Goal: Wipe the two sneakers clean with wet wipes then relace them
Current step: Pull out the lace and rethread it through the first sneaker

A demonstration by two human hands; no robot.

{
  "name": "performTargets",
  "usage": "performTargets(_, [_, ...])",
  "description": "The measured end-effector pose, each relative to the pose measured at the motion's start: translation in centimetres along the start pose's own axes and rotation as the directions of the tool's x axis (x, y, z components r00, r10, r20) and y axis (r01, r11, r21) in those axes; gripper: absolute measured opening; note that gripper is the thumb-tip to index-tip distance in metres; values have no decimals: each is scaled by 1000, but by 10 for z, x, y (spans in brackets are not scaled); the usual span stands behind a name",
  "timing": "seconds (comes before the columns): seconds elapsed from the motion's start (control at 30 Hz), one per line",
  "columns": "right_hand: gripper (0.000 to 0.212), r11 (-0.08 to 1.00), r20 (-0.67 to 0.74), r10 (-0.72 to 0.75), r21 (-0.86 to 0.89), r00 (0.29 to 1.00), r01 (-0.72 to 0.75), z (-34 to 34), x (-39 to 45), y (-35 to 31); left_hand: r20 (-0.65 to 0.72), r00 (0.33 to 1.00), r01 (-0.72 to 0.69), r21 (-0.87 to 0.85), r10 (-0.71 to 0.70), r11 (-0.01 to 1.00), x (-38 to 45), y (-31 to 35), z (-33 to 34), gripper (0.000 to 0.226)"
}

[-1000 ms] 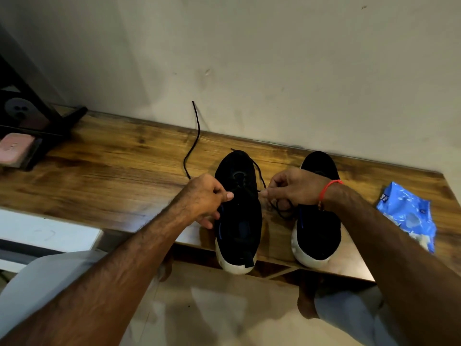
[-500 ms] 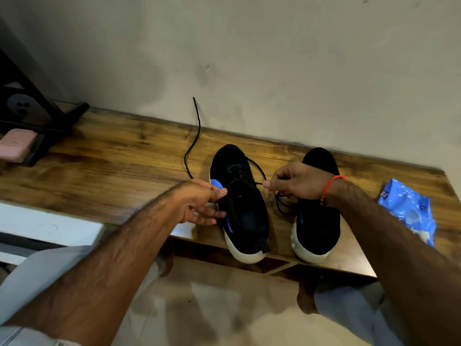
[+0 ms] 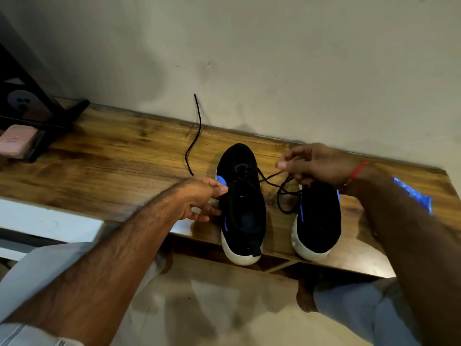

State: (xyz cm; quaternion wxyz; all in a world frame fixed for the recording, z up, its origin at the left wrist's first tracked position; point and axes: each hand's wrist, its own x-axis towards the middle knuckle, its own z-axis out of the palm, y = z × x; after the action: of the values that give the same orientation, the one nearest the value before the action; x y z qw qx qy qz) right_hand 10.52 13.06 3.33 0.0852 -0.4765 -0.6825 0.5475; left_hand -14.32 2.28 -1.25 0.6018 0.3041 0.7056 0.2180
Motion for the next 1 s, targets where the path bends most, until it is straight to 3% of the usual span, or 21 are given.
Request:
performTargets(0.07, [22,906,37,-92,417,995,68,1,-7,-11,-65,994,-80,120,88,990,-2,4,4,17])
performTargets(0.13, [20,754,97,-173,654,980,68,10,-10,-22,-158,954,-224,188,255,956,-3,12,9,17])
performTargets(0.23, [34,628,142,-204,778,969,19,29,-9,-34,-114,865,-477,108,488,872,-12,26,21,25])
performTargets(0.37, [38,453,11,-156,889,988,62,38,-3,-39,178,821,-517,-171,542,839,-26,32,34,62])
performTargets(0.43, [36,339,-112,-65,932,992,127,31,3,-34,238,782,-544,-190,576,817,-29,34,29,54])
performTargets(0.5, [27,275,-192,95,948,977,160,24,9,-25,191,782,-536,-278,593,797,-32,38,18,38])
performTargets(0.53, [21,337,-223,171,929,960,156,22,13,-20,118,794,-537,-325,596,779,-34,41,12,34])
performTargets(0.57, [16,514,-297,224,845,928,146,20,17,-13,29,804,-552,-335,594,764,-35,42,6,33])
performTargets(0.6, [15,785,-427,218,612,878,102,20,18,-6,-60,801,-588,-273,596,762,-33,41,0,34])
performTargets(0.63, [19,981,-572,93,193,815,24,20,21,3,-128,787,-617,-158,604,771,-32,39,-4,35])
performTargets(0.67, [28,973,-637,-118,-227,762,-39,21,23,9,-153,765,-635,-18,626,772,-29,37,-7,35])
performTargets(0.7, [39,880,-597,-311,-475,740,-13,23,23,10,-138,751,-638,100,646,763,-28,35,-7,36])
performTargets(0.73, [46,833,-484,-412,-543,772,105,28,20,6,-99,749,-635,173,655,753,-26,33,-4,36])
performTargets(0.8, [48,841,-189,-485,-367,854,397,40,15,-7,-32,769,-620,205,638,757,-25,33,5,33])
performTargets(0.87, [33,830,15,-463,-345,886,439,50,12,-15,-6,782,-613,178,623,770,-27,35,10,28])
performTargets(0.9, [25,838,9,-438,-357,899,412,51,14,-14,2,780,-617,171,626,768,-26,36,10,26])
performTargets(1.0, [24,929,-272,-332,-259,903,264,40,18,-8,-65,772,-607,221,632,764,-19,34,4,19])
